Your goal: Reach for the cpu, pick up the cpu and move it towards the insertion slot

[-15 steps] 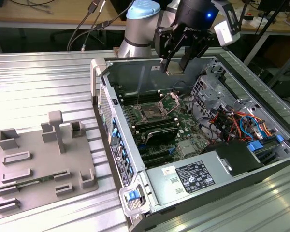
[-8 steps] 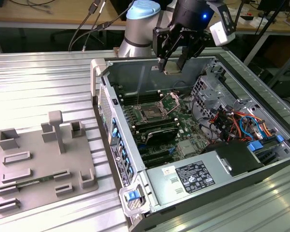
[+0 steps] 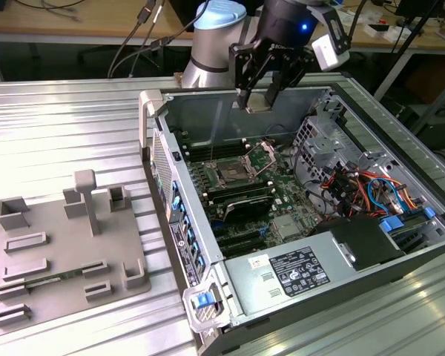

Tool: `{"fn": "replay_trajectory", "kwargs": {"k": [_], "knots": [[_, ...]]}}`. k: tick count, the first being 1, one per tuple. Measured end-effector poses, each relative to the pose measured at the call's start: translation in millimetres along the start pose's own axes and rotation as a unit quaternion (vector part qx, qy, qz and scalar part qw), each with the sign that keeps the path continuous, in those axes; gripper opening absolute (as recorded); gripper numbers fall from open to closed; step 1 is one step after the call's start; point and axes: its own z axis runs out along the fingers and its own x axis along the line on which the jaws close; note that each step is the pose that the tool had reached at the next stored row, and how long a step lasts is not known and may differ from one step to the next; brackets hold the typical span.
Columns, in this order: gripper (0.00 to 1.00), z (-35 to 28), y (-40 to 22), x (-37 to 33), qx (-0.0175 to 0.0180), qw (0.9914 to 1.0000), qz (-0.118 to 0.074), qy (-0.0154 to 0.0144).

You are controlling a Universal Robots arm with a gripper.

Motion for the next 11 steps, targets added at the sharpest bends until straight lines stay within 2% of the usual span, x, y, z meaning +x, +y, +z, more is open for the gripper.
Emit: {"fn": "replay_trajectory", "kwargs": {"k": [7,11], "knots": [[0.55,8.6,4.9,-1.9,0.0,1.0,-0.001,0.0],[0.55,15.9,11.2,-2.4,0.0,1.0,-0.001,0.0]]}}
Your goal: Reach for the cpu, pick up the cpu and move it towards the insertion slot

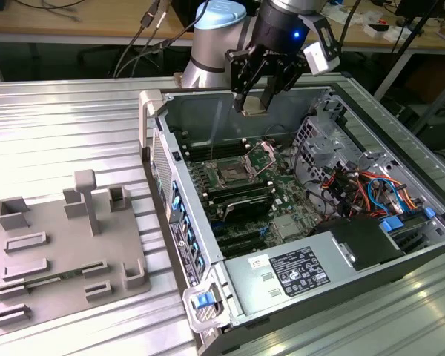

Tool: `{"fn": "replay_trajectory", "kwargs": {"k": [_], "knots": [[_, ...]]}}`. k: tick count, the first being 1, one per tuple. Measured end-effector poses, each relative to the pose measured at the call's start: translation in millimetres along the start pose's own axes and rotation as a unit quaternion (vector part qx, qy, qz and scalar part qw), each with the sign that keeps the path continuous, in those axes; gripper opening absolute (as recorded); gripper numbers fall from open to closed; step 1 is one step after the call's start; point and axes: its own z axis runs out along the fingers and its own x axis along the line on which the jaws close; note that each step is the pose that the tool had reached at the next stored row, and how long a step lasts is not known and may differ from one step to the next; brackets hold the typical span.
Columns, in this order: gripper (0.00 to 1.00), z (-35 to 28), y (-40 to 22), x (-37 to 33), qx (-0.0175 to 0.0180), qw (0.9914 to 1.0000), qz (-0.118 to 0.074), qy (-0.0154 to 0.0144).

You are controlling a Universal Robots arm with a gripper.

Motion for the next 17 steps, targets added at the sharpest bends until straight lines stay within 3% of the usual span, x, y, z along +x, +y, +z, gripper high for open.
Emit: {"fn": "replay_trajectory", "kwargs": {"k": [6,17], "knots": [[0.55,10.2,8.3,-0.2,0.0,1.0,0.0,0.0],[0.55,10.8,11.6,-0.2,0.0,1.0,0.0,0.0]]}}
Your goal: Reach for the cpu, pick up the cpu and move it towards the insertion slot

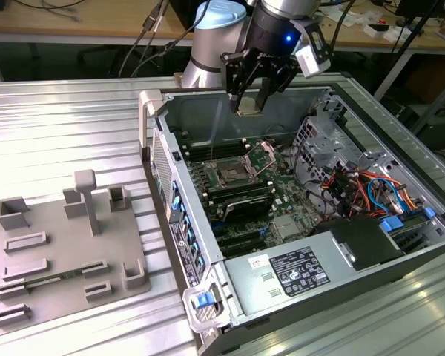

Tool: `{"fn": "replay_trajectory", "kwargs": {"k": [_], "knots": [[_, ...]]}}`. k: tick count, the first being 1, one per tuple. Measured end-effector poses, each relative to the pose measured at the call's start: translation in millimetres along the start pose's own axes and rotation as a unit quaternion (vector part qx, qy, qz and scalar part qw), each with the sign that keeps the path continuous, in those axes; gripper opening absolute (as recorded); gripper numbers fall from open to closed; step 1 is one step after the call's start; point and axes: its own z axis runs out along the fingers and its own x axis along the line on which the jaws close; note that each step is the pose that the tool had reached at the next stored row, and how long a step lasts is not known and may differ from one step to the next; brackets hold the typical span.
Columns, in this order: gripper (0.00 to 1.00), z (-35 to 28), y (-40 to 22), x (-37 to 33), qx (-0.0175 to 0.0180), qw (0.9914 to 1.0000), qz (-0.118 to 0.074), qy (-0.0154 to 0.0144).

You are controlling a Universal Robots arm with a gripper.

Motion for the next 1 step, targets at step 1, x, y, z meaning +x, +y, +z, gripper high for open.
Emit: {"fn": "replay_trajectory", "kwargs": {"k": [1], "knots": [[0.55,0.0,0.1,0.0,0.0,1.0,0.0,0.0]]}}
